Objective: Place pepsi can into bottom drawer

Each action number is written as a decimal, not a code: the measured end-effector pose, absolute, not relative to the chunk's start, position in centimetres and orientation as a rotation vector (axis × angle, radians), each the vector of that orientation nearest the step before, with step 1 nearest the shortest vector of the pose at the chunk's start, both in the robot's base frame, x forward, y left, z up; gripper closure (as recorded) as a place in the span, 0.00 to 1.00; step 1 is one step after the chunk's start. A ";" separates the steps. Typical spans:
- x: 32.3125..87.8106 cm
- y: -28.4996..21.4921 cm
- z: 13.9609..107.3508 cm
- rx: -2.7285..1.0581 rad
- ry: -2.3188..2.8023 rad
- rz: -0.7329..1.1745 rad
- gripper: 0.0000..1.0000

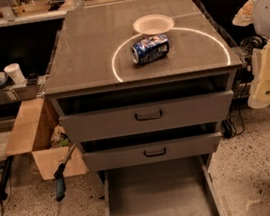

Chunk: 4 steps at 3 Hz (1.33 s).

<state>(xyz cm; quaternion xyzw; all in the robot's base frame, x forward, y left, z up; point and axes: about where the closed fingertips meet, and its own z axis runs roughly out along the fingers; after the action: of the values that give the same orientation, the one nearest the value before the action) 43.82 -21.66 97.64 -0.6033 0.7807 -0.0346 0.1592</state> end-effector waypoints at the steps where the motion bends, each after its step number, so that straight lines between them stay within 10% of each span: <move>1: 44.3 -21.6 97.7 -1.734 2.224 -0.095 0.00; 4: 59.2 -19.6 95.1 -2.042 1.930 0.093 0.00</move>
Offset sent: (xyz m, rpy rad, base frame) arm 0.0823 0.0048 0.0021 0.0064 0.0481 0.1623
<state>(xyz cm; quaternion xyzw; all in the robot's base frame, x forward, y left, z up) 59.20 -19.55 95.06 -0.7166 0.6771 0.0326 0.1643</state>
